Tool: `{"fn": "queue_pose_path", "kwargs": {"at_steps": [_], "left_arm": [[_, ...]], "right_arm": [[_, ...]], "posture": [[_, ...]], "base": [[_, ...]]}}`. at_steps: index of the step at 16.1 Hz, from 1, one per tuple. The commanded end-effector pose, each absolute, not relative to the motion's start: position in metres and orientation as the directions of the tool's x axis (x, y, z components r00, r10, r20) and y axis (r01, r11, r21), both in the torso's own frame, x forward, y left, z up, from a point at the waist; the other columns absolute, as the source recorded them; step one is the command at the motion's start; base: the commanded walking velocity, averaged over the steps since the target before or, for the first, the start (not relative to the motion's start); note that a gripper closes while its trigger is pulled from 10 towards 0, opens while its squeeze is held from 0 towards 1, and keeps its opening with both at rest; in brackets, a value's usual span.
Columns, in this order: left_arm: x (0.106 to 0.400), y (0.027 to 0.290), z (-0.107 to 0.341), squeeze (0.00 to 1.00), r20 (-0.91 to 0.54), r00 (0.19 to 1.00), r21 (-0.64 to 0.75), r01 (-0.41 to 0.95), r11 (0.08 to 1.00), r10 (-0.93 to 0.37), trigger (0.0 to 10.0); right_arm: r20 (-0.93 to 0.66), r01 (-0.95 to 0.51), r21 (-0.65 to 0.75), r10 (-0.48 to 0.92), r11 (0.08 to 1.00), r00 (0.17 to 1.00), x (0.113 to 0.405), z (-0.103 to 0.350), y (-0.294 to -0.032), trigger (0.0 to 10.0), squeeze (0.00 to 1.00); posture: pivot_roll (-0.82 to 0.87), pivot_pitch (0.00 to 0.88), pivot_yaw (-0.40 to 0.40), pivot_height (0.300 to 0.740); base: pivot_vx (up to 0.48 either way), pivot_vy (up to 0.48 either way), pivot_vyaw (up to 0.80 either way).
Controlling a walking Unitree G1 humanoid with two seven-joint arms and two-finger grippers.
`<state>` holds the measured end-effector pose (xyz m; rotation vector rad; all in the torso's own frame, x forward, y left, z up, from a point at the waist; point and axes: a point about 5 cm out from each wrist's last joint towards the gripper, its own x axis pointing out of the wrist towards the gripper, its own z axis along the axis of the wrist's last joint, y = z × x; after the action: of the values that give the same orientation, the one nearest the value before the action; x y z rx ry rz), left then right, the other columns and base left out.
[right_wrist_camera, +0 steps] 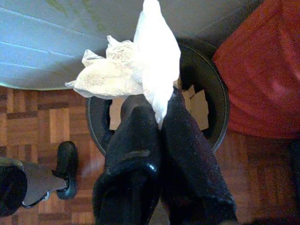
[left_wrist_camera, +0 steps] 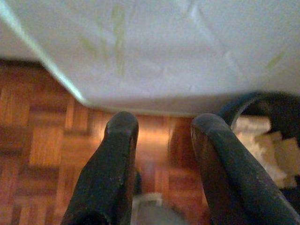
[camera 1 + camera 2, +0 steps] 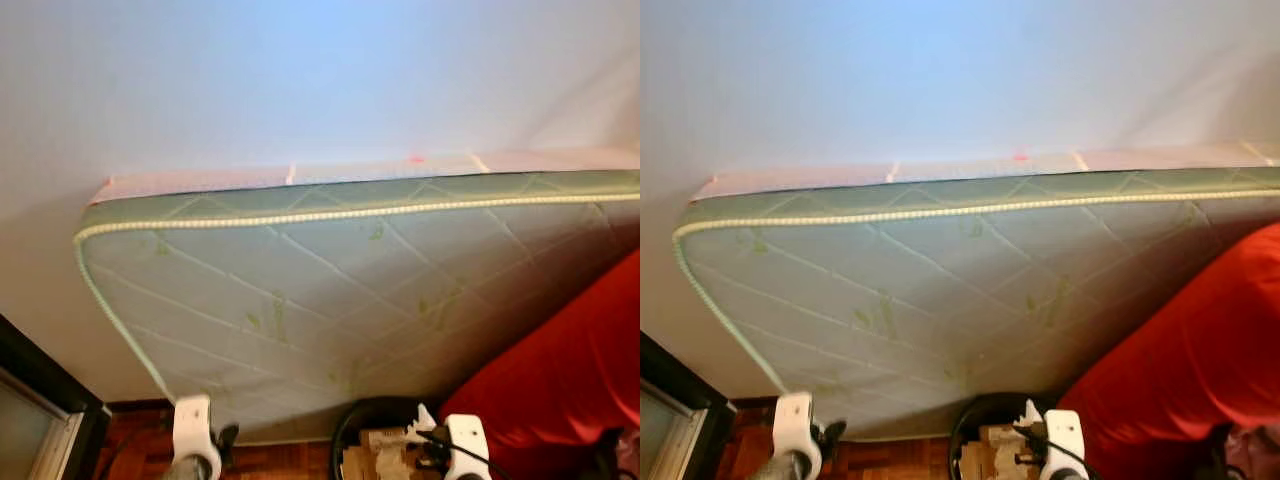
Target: Clean up the room
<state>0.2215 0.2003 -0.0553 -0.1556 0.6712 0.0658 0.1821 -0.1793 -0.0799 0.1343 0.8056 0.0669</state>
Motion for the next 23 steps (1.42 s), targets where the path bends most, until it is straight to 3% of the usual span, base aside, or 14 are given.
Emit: {"fn": "queue_pose_path", "kwargs": {"at_steps": [1,5,10,17,20,23], "left_arm": [[0.237,0.2,-0.043,0.0,-0.551,0.834,-0.129,-0.091,0.987,0.005,10.0],[0.26,0.202,-0.015,0.0,-0.355,0.935,-0.139,-0.077,0.987,0.023,10.0],[0.254,0.197,-0.004,0.0,-0.224,0.975,-0.135,-0.045,0.99,0.014,10.0],[0.249,0.184,-0.002,0.0,-0.212,0.974,-0.131,0.049,0.99,-0.076,10.0],[0.248,0.184,-0.001,0.0,-0.238,0.954,-0.044,0.176,0.983,-0.181,10.0],[0.252,0.187,0.005,0.0,-0.234,0.952,-0.01,0.202,0.979,-0.199,10.0]], "right_arm": [[-0.684,-0.008,0.166,0.121,0.986,0.72,0.183,-0.077,-0.181,10.0,0.0],[-0.628,-0.058,0.2,0.173,0.978,0.758,0.185,-0.073,-0.179,10.0,0.0],[-0.599,-0.015,0.218,0.146,0.976,0.787,0.183,-0.072,-0.182,10.0,0.0],[-0.605,0.045,0.206,0.091,0.978,0.791,0.18,-0.074,-0.185,10.0,0.0],[-0.618,0.053,0.205,0.088,0.977,0.781,0.178,-0.075,-0.184,10.0,0.0],[-0.68,-0.01,0.077,0.059,0.997,0.73,0.176,-0.079,-0.187,10.0,0.0]], "posture": [[0.03,0.043,-0.016,0.74],[0.02,0.049,-0.016,0.74],[0.01,0.04,-0.01,0.74],[0.01,0.009,-0.006,0.74],[0.01,0.0,0.005,0.74],[0.02,0.0,0.006,0.74]], "base": [[0.0,0.0,0.0],[0.0,0.0,0.0],[0.0,0.0,0.0],[0.0,0.0,0.0],[0.0,0.0,0.0],[0.0,0.0,0.0]]}}
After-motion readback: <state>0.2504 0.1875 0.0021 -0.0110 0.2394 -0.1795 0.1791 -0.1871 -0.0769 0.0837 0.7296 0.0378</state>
